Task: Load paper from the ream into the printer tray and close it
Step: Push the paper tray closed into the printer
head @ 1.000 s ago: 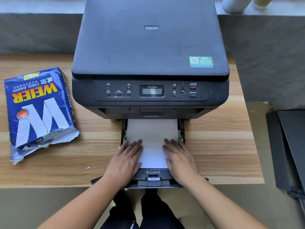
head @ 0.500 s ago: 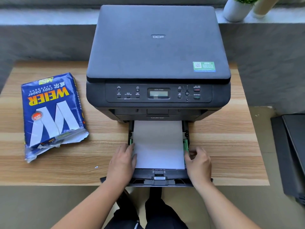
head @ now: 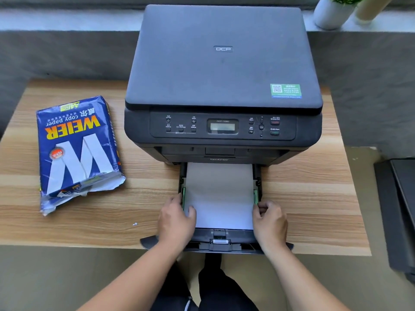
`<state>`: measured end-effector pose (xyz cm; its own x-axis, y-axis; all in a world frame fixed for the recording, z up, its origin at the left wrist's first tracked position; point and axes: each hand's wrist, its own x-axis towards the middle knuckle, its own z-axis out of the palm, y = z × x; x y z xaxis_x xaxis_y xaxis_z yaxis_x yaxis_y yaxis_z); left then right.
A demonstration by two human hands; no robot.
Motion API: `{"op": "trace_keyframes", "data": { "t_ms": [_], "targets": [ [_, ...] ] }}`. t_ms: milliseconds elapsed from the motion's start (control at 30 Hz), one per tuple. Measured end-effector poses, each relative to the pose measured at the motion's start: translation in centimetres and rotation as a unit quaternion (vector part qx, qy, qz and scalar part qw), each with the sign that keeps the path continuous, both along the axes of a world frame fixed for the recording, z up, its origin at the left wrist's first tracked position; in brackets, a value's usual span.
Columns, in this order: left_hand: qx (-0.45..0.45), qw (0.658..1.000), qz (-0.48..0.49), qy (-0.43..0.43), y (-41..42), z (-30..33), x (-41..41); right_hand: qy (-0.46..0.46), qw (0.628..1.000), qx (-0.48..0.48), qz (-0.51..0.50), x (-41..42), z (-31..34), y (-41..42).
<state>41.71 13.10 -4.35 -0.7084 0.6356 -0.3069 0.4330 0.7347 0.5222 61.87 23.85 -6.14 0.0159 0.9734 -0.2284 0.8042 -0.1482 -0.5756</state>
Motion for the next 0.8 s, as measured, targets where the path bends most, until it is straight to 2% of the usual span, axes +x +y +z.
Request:
{"op": "trace_keyframes", "data": {
  "t_ms": [167, 233, 300, 367, 433, 567, 800],
  "targets": [
    [0.009, 0.998, -0.06, 0.002, -0.8, 0.5, -0.6, -0.013, 0.999, -0.021, 0.049, 0.7, 0.9, 0.6],
    [0.046, 0.983, -0.16, 0.074, -2.0, 1.5, -0.5, -0.031, 0.992, 0.068, 0.106, 1.4, 2.3, -0.9],
    [0.111, 0.938, -0.29, 0.151, -4.1, 2.9, 0.2, -0.016, 0.966, 0.16, 0.201, 2.3, 4.2, -4.5],
    [0.17, 0.885, -0.403, 0.161, -7.1, 3.5, 1.6, 0.008, 0.937, 0.179, 0.299, 3.3, 5.0, -8.9],
    [0.172, 0.853, -0.47, 0.148, -10.1, 2.4, 2.7, -0.017, 0.915, 0.182, 0.361, 4.3, 4.0, -11.9],
    [0.08, 0.862, -0.476, 0.154, -12.1, -0.7, 2.7, -0.132, 0.902, 0.156, 0.381, 4.3, 1.6, -13.1],
    [-0.023, 0.885, -0.423, 0.19, -6.8, -0.3, 0.7, -0.234, 0.892, 0.066, 0.38, 0.0, 0.8, -9.0]
  ]
}}
